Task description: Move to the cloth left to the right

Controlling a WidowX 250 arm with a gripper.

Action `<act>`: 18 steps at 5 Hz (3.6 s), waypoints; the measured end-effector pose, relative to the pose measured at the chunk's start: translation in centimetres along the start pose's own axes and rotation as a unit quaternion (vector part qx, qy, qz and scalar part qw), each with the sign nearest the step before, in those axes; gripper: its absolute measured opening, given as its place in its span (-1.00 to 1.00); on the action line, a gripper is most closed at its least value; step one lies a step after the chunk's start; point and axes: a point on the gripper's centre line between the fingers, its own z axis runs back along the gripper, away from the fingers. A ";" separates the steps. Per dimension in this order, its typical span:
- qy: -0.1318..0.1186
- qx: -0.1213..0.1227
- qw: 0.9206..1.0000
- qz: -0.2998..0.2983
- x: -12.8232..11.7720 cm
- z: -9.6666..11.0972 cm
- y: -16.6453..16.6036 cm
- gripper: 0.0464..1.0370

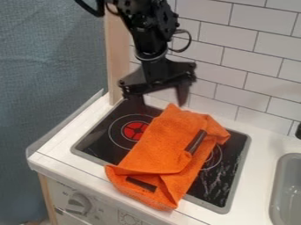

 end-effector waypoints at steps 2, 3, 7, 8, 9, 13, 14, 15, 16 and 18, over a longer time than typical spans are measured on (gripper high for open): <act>-0.044 0.142 0.974 0.169 1.1 -1.3 -0.2 0.92; -0.040 0.156 0.960 0.231 1.4 -2.7 -0.3 0.92; 0.014 0.142 0.904 0.403 -0.1 -8.4 0.1 0.92; 0.024 0.166 0.893 0.417 -0.9 -10.6 1.5 0.92; 0.022 0.173 0.886 0.429 -0.6 -11.9 2.1 0.92; 0.019 0.140 0.953 0.268 1.7 -12.5 1.3 0.92; 0.056 0.107 0.971 0.208 3.1 -13.5 0.5 0.92; 0.104 0.071 0.986 0.110 3.5 -14.4 -0.9 0.92; 0.121 0.057 0.991 0.010 3.5 -14.5 -1.9 0.92; 0.145 0.038 0.969 -0.195 0.8 -13.6 -2.4 0.92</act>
